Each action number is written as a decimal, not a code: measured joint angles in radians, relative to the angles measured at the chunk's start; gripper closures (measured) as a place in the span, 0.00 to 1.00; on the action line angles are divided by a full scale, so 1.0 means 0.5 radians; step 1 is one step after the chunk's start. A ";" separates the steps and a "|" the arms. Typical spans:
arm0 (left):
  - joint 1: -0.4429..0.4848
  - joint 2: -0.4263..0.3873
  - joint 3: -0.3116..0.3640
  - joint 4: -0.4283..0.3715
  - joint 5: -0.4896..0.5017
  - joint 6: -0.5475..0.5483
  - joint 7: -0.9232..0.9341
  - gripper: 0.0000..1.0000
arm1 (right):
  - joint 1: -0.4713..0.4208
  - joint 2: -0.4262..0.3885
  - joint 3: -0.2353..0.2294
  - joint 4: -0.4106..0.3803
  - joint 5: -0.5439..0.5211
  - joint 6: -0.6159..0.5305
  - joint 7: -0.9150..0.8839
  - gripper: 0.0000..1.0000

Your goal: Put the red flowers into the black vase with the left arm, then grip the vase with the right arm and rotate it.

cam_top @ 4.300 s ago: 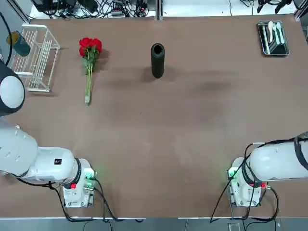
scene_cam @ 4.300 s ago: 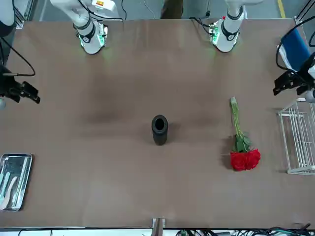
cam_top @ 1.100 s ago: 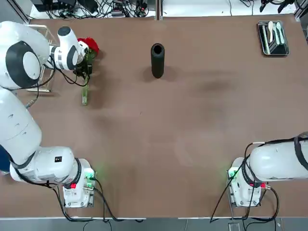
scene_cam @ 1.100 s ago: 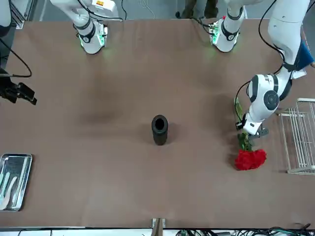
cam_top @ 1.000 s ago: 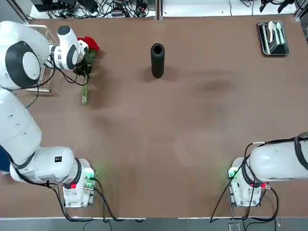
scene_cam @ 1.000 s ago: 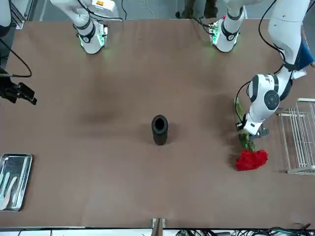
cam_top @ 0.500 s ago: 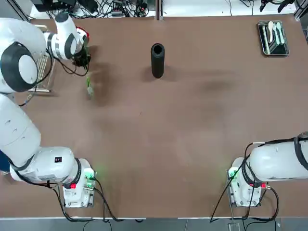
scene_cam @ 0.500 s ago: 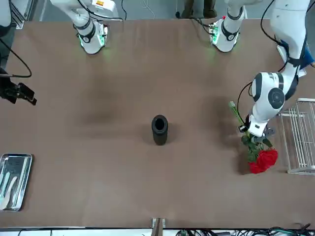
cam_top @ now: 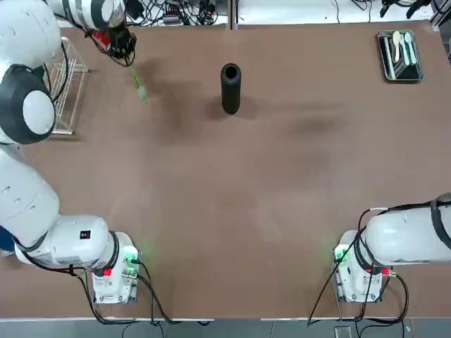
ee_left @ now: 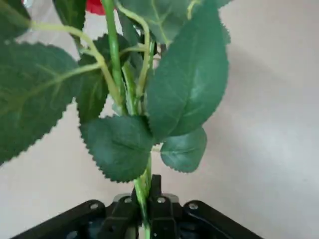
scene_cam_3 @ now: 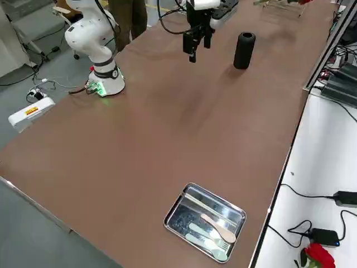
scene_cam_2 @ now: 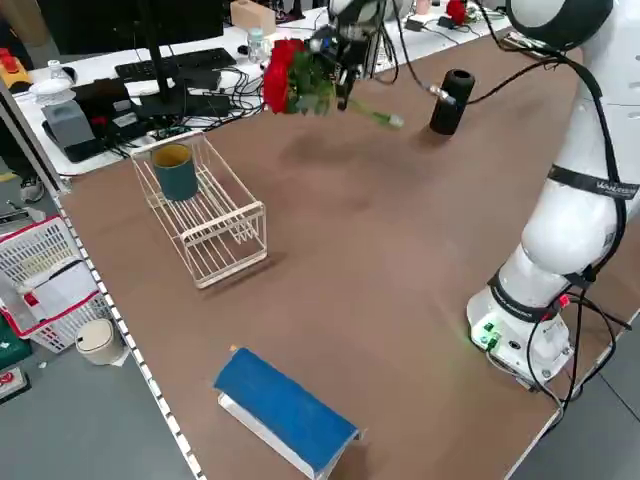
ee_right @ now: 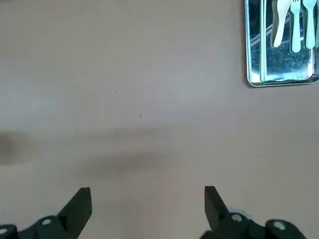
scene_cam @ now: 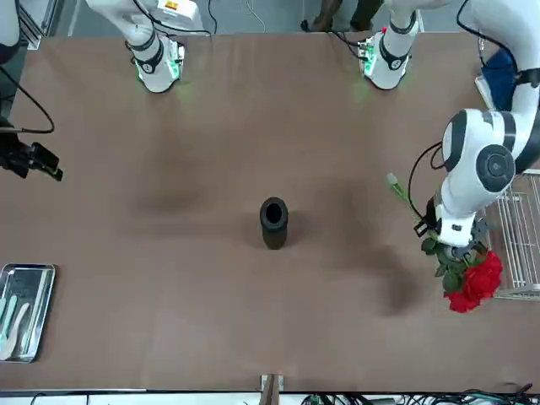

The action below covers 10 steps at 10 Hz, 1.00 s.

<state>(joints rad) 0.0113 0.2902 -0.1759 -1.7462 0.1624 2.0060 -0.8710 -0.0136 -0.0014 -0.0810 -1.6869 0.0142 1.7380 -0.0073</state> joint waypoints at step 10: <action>-0.815 0.087 -0.035 0.643 0.977 -0.342 -1.635 0.93 | -0.009 0.000 -0.004 -0.075 0.000 0.060 0.004 0.00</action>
<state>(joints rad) -0.3962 0.3337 -0.1934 -1.4250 0.6511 1.8353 -1.6884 -0.0180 -0.0012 -0.0830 -1.7242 0.0141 1.7679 -0.0054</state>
